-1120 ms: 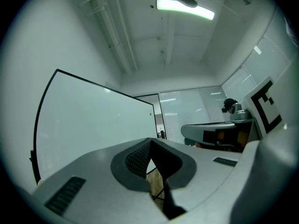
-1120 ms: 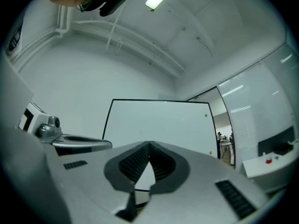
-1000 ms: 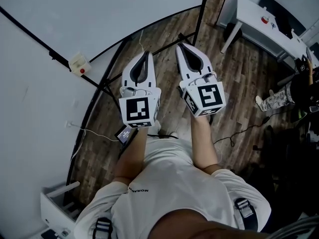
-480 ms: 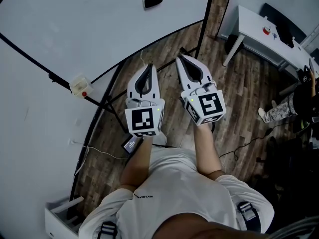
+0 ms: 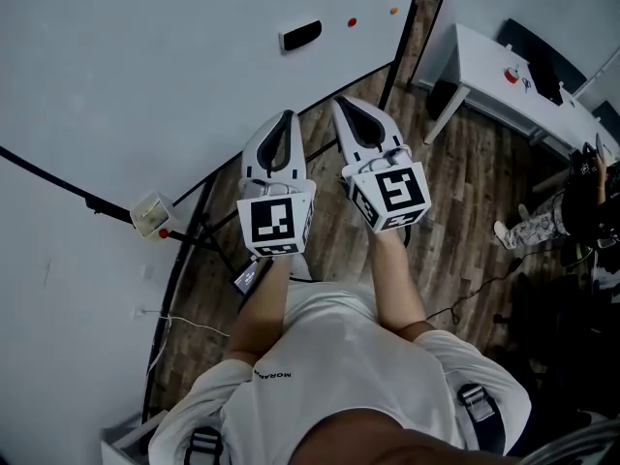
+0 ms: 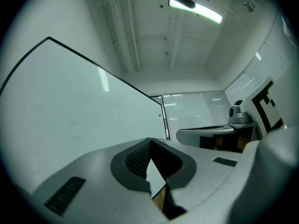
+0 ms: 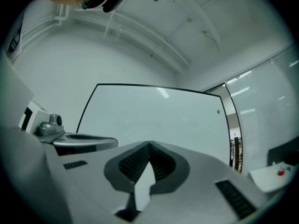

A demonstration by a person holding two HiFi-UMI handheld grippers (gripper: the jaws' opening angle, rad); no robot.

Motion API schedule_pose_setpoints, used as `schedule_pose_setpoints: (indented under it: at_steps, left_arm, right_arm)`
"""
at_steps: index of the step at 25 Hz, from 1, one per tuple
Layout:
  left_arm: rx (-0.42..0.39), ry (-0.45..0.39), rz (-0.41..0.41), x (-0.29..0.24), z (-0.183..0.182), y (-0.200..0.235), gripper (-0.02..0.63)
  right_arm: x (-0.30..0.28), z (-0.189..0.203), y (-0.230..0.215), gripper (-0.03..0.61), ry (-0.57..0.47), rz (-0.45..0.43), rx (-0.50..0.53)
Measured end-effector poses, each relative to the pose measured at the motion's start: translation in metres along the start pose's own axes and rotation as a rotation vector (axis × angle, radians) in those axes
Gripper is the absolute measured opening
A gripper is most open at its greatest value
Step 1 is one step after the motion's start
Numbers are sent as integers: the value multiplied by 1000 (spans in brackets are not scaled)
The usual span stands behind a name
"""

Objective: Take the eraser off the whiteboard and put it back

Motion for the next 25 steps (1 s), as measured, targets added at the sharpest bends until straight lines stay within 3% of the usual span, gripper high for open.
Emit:
schedule_pose_setpoints:
  at_steps: [13,25]
  left_arm:
    - [8,-18,99,-72,36,80,3]
    - [31,-6,106,-110,59,78,3]
  right_arm:
    - [-103,42,-10,12,36,82,8]
    - [-124,65,-48,12,71,115,-24]
Point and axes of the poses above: the fingertips, and each gripper's own axes: x backward along the fingers, y to its left, z out of its underside, the point moved 5 cm from there along x, backward along the fingers, and after that the axes turned 11 degrees about -y, right-handed, at the moved point
